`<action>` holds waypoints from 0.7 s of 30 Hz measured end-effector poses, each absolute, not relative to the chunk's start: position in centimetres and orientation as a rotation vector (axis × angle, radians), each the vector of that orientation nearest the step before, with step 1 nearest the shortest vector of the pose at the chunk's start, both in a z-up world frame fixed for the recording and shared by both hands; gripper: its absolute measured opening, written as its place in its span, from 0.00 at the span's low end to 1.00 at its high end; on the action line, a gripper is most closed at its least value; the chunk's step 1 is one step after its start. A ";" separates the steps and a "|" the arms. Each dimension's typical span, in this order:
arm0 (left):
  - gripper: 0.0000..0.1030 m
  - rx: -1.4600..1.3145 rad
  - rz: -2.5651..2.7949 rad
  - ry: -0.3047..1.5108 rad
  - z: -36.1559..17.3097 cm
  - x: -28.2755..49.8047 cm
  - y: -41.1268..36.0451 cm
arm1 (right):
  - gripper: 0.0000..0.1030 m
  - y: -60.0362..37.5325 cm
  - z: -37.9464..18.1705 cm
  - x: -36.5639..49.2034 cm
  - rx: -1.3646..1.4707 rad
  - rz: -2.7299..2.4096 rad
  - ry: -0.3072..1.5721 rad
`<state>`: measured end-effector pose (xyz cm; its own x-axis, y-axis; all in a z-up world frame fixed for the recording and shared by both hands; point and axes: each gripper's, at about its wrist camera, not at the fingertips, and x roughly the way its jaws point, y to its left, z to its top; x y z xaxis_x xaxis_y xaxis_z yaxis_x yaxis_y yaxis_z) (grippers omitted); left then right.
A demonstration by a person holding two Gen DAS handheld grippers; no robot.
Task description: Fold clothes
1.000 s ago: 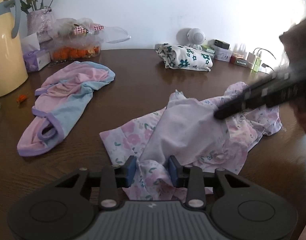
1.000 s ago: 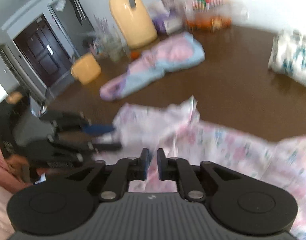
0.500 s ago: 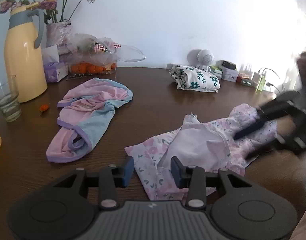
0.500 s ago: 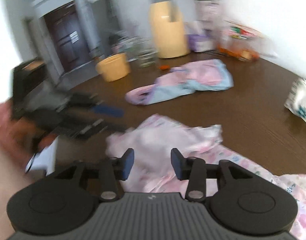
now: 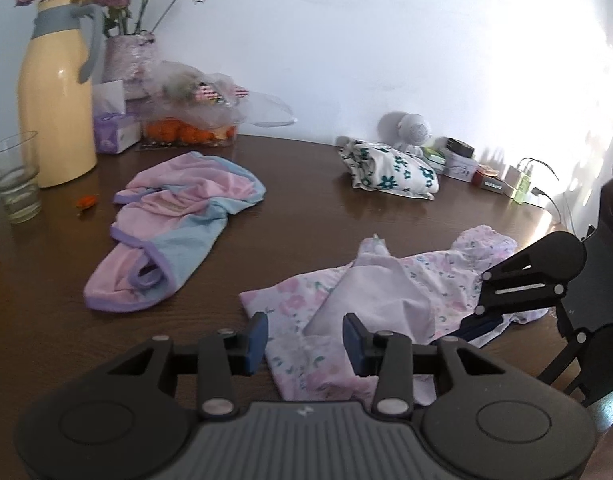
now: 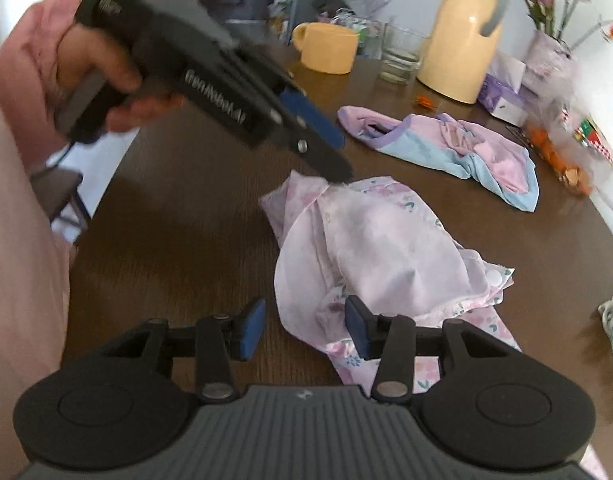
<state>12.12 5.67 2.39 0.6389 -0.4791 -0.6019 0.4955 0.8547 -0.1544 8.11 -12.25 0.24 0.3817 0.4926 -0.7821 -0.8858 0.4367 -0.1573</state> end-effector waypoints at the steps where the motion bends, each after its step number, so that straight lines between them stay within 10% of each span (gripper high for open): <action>1: 0.38 0.026 -0.552 0.680 2.4 12.1 5.8 | 0.41 -12.3 0.1 7.9 -0.664 0.960 0.723; 7: 0.38 0.040 -0.527 0.680 2.2 12.1 6.0 | 0.04 -12.4 -0.4 8.1 -0.728 0.944 0.726; 21: 0.25 0.140 -0.620 0.724 -0.2 12.4 2.5 | 0.02 -15.7 0.6 10.2 -0.566 0.874 0.825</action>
